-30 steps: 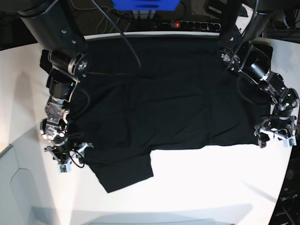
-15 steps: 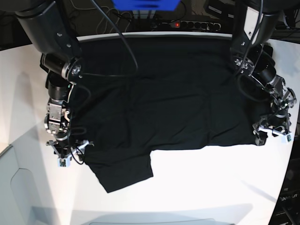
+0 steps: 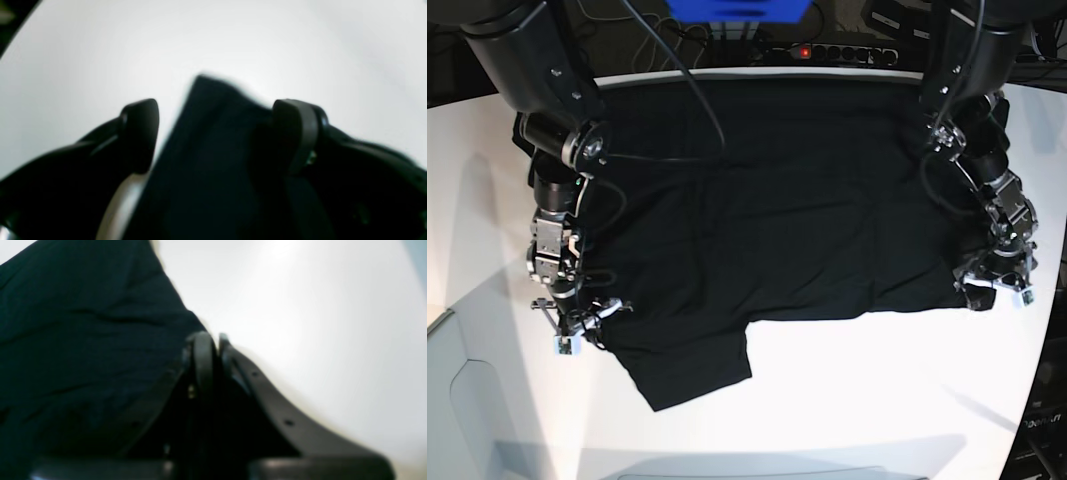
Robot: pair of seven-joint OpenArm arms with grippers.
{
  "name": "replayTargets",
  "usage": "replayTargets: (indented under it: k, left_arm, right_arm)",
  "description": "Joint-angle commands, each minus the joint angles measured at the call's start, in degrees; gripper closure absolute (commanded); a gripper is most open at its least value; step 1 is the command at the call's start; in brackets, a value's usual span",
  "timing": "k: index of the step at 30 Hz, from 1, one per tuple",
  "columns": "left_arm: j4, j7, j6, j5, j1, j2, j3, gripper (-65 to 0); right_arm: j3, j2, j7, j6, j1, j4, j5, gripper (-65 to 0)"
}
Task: Fold the T-shirt properly
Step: 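Move both grippers to the shirt's side edges near the hem, then close both grippers on the shirt's side edges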
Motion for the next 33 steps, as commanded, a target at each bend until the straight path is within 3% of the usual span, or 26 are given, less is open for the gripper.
replayTargets:
  k: [1,9,15,20,33]
  left_arm:
    - [0.59,-2.27,0.65,-0.70,-1.82,-1.74,0.02,-50.8]
    - [-9.96,-2.54,1.70,-0.35,-8.06,-5.08,0.10,-50.8]
    - [-16.64,-8.51,1.79,-0.26,-9.64,-5.96,1.07,-50.7]
    - [-17.43,-8.87,1.79,-0.70,-9.47,-5.78,6.61,-50.7]
    - [-16.91,-8.87,1.79,-0.96,-9.64,-6.22,6.61,-50.3]
  right_arm:
    - [-0.28,0.19,-2.41,-0.48,0.65,0.12,-0.83,0.0]
    - [-0.20,0.28,-2.41,-0.48,-0.50,0.12,-0.83,0.0]
    - [-0.20,0.28,-2.41,-0.48,-0.50,0.12,-0.83,0.0]
    - [-0.20,0.45,-2.41,-0.48,-0.50,0.12,-0.83,0.0]
    - [-0.46,0.45,-2.41,-0.57,-0.50,0.12,-0.92,0.0]
